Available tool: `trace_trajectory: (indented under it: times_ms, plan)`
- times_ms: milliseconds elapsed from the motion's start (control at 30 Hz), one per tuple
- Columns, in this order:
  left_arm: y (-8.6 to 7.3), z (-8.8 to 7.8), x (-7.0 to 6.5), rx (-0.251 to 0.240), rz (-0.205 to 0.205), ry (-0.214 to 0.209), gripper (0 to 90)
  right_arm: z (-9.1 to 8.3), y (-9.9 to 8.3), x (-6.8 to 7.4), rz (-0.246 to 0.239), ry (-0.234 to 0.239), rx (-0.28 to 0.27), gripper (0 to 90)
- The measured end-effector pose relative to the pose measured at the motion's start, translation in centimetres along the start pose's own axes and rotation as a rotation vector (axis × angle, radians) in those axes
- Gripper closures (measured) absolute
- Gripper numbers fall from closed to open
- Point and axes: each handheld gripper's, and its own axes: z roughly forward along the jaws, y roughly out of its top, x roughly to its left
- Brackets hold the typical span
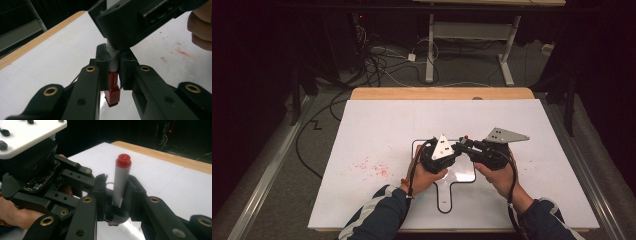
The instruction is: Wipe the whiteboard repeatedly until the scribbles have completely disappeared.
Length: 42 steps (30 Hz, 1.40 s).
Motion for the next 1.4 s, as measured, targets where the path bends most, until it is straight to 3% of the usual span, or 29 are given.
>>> trace_trajectory:
  times_ms: [33,133,233,300,333,367,467,567,700,767,933,1000,1067,1167,1233,1400]
  plan:
    - [0.0,0.1,-0.1,0.005,0.003,0.005,78.5,0.2,-0.1,0.0,0.0,-0.013,0.001,80.3]
    - [-0.1,0.2,-0.2,0.02,0.0,0.014,78.0,0.4,-0.2,-0.2,-0.006,-0.019,0.008,80.8]
    - [-0.2,0.0,-0.2,0.046,0.017,0.041,63.3,0.5,-0.2,-0.2,-0.036,-0.044,0.026,81.0]
    - [-0.5,-0.8,0.2,0.075,0.031,0.056,60.6,0.5,-0.3,-0.2,-0.056,-0.064,0.039,81.0]
    - [-0.8,-1.6,0.4,0.086,0.03,0.076,51.3,0.5,-0.5,-0.7,-0.086,-0.097,0.078,81.1]
    - [-1.1,-2.2,0.6,0.091,0.023,0.087,51.3,0.5,-0.5,-0.7,-0.086,-0.097,0.078,81.1]
    - [-2.6,-5.2,1.7,0.116,-0.008,0.121,37.7,0.9,-1.1,-1.8,-0.106,-0.135,0.135,81.1]
    - [-4.5,-8.5,2.3,0.12,-0.038,0.156,29.9,1.6,-1.7,-2.8,-0.12,-0.164,0.176,81.3]
    - [-7.2,-12.4,2.3,0.117,-0.071,0.226,24.7,1.9,-1.5,-3.5,-0.156,-0.192,0.177,81.3]
    - [-8.6,-13.9,1.9,0.109,-0.122,0.254,24.1,2.4,-1.4,-3.7,-0.196,-0.217,0.176,81.3]
    - [-10.7,-16.2,1.2,0.149,-0.154,0.269,22.5,3.3,-1.2,-4.7,-0.187,-0.246,0.159,81.3]
    - [-11.1,-16.7,1.1,0.162,-0.135,0.281,21.8,3.4,-1.1,-4.8,-0.173,-0.232,0.163,81.3]
    - [-11.5,-17.1,1.3,0.168,-0.145,0.283,20.8,3.4,-0.9,-4.6,-0.149,-0.174,0.169,81.3]
    - [-11.7,-17.0,1.6,0.182,-0.161,0.285,19.8,3.3,-0.6,-3.5,-0.185,-0.114,0.21,81.3]
    - [-11.7,-16.8,1.5,0.195,-0.147,0.276,19.3,3.4,-0.4,-3.4,-0.208,-0.118,0.228,81.3]
    - [-11.5,-16.2,1.1,0.227,-0.091,0.271,19.3,3.7,-0.3,-5.5,-0.182,-0.233,0.219,81.3]
